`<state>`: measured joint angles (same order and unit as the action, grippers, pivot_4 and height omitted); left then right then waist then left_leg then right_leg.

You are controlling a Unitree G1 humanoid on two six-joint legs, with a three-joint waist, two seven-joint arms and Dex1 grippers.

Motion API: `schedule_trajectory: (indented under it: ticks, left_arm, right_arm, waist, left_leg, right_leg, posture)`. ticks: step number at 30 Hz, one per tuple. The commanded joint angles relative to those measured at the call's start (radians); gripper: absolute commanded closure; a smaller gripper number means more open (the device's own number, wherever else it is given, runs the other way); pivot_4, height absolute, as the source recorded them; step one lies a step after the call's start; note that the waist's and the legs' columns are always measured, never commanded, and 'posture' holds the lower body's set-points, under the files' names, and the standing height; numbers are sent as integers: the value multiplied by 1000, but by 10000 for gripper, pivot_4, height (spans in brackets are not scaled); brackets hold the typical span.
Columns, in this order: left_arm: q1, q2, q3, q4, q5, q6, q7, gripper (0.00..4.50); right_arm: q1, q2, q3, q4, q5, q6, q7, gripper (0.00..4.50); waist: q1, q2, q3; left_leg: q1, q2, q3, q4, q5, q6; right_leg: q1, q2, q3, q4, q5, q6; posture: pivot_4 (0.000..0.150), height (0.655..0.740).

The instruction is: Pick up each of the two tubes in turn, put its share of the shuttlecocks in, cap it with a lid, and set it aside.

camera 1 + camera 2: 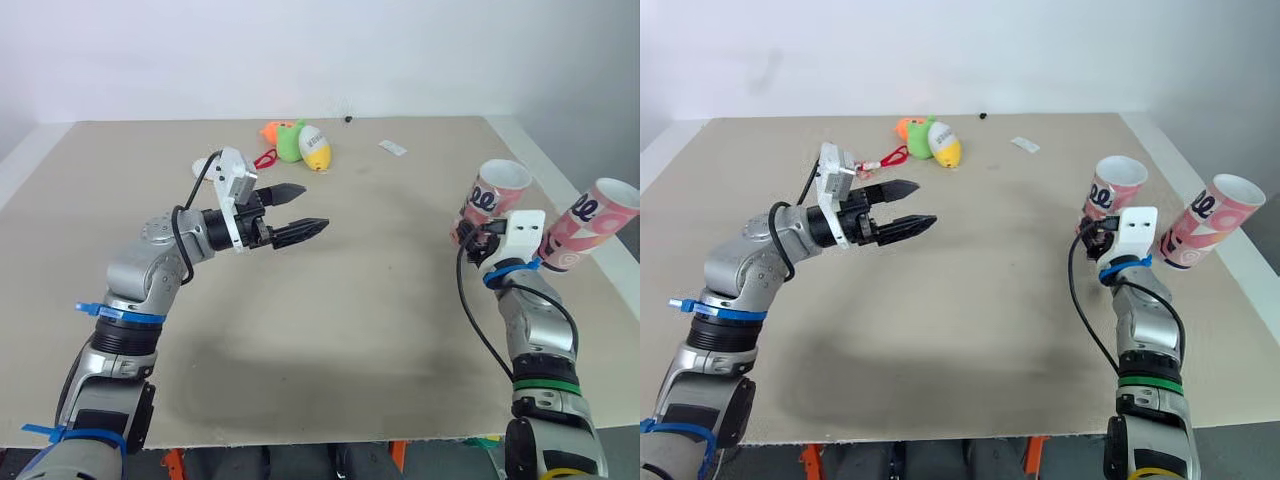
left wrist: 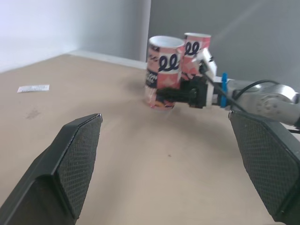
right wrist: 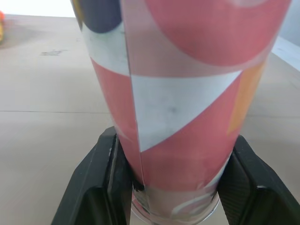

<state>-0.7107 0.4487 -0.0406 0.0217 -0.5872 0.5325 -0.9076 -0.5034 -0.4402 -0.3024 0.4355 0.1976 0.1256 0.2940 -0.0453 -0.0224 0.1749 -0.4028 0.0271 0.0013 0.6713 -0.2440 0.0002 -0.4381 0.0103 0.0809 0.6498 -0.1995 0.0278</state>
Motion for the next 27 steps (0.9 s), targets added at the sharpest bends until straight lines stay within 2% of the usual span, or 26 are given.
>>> schedule_trajectory:
  ticks: [1, 2, 3, 10, 18, 23, 27]
  left_arm:
    - [-13, 0, 12, -13, 11, 0, 4, 0]
    - [-11, -1, 14, -16, 11, 2, 4, 0]
    - [-10, -2, 16, -17, 12, 3, 5, 0]
    - [-7, 0, 23, -18, 14, 6, -2, 0]
    - [24, 52, 32, -19, 25, 39, -20, 0]
    - [175, 160, 4, -116, 42, 92, -60, 0]
    - [373, 197, 64, -198, 69, 15, -38, 0]
  right_arm:
    - [17, -2, -1, 0, 21, 17, 26, 5707]
    - [18, -2, -4, 0, 23, 21, 23, 4420]
    - [19, -4, -8, 0, 27, 24, 22, 675]
    - [52, -60, -21, -5, 24, 41, 31, 675]
    - [257, -159, -26, -234, 76, 139, 170, 675]
    - [398, -240, -2, -436, 216, 263, 406, 675]
    - [466, -280, 91, -629, 339, 350, 603, 675]
  waist:
    - [0, 0, 0]
    - [0, 0, 0]
    - [0, 0, 0]
    - [0, 1, 0]
    - [1, 1, 0]
    - [-5, 1, 0]
    - [-5, 1, 0]
  left_leg:
    - [0, 0, 0, 0, 0, 0]
    - [0, 0, 0, 0, 0, 0]
    - [0, 0, 0, 0, 0, 0]
    - [0, 0, 2, 0, 0, 0]
    - [-1, 0, 2, 0, 0, 0]
    - [1, 1, 3, -1, 0, 0]
    - [4, 2, 4, -1, 0, 0]
  right_leg:
    - [0, 0, 0, 0, 0, 0]
    - [0, 0, 0, 0, 0, 0]
    - [0, 0, 1, 0, 0, 0]
    - [-1, 0, 2, 0, 0, 1]
    - [-1, 0, 2, -1, -1, 4]
    - [-1, 0, 3, -1, -1, 4]
    - [0, 2, 4, 0, -1, 3]
  posture:
    - [1500, 7323]
    - [1500, 7323]
    - [1500, 7323]
    - [1500, 7323]
    - [1500, 7323]
    - [1500, 7323]
    - [1500, 7323]
